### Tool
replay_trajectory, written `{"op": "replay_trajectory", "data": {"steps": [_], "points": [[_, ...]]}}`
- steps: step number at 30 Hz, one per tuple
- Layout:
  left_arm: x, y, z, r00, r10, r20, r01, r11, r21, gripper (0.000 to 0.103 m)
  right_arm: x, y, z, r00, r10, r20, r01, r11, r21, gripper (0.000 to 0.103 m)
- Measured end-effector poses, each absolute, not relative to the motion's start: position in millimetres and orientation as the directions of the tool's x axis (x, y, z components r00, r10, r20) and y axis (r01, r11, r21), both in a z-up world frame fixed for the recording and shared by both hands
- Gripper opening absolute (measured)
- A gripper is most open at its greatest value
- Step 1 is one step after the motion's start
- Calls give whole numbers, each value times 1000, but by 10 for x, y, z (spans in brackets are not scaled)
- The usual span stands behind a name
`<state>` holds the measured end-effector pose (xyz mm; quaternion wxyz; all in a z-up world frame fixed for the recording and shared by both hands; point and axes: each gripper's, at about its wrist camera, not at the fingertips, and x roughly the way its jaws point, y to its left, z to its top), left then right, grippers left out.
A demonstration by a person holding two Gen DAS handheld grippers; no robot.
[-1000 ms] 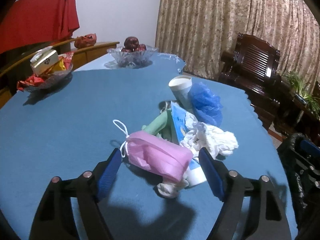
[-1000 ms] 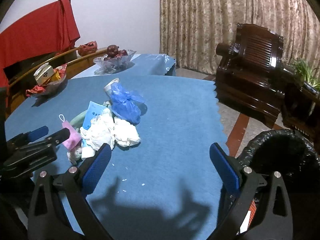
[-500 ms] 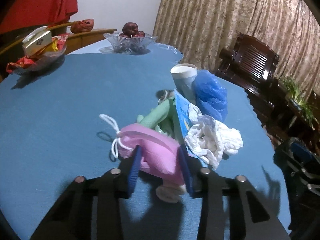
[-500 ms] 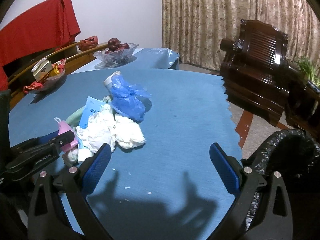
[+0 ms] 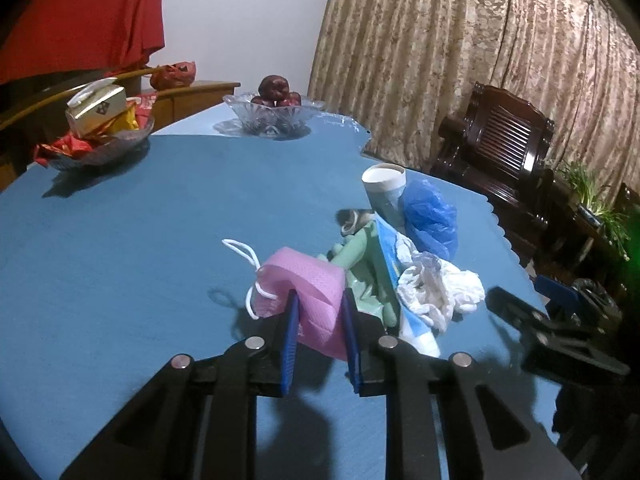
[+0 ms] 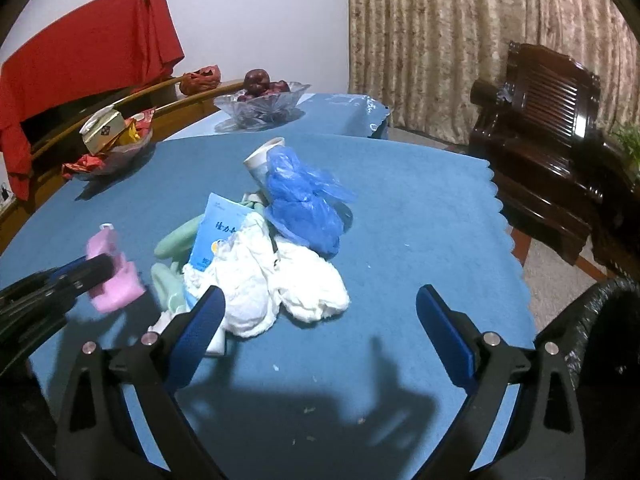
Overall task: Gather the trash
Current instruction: 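Hold the pink mask with the left tool while the right tool grasps white tissues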
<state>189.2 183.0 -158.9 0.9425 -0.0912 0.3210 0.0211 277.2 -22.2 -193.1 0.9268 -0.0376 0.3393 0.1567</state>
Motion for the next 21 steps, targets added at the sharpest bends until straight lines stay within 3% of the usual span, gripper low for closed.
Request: {"op": "replay_trajectory", "data": {"steps": [2, 7, 10, 12, 14, 17, 21], "points": [[1891, 1845, -1580, 795, -18, -607, -101, 982, -161, 21, 2872, -228, -1988, 710, 251, -658, -308, 951, 30, 82], [1952, 1794, -1585, 800, -25, -600, -85, 984, -155, 21, 3067, -229, -2151, 679, 237, -695, -308, 951, 23, 82], [1983, 1744, -1616, 799, -35, -601, -75, 985, -157, 21, 3184, -179, -2228, 628, 257, -734, -333, 942, 45, 77], [2006, 1713, -1631, 798, -43, -601, -69, 985, -161, 21, 3231, -147, -2269, 601, 270, -752, -350, 935, 56, 70], [2023, 1678, -1640, 797, -47, -601, -62, 985, -160, 21, 3250, -95, -2297, 571, 299, -765, -384, 921, 74, 45], [2019, 1650, -1638, 797, -52, -601, -55, 986, -158, 21, 3189, -84, -2248, 574, 327, -751, -411, 908, 82, 27], [1990, 1605, -1573, 805, -53, -591, -42, 989, -144, 21, 3072, -182, -2091, 607, 343, -717, -392, 914, 106, 25]]}}
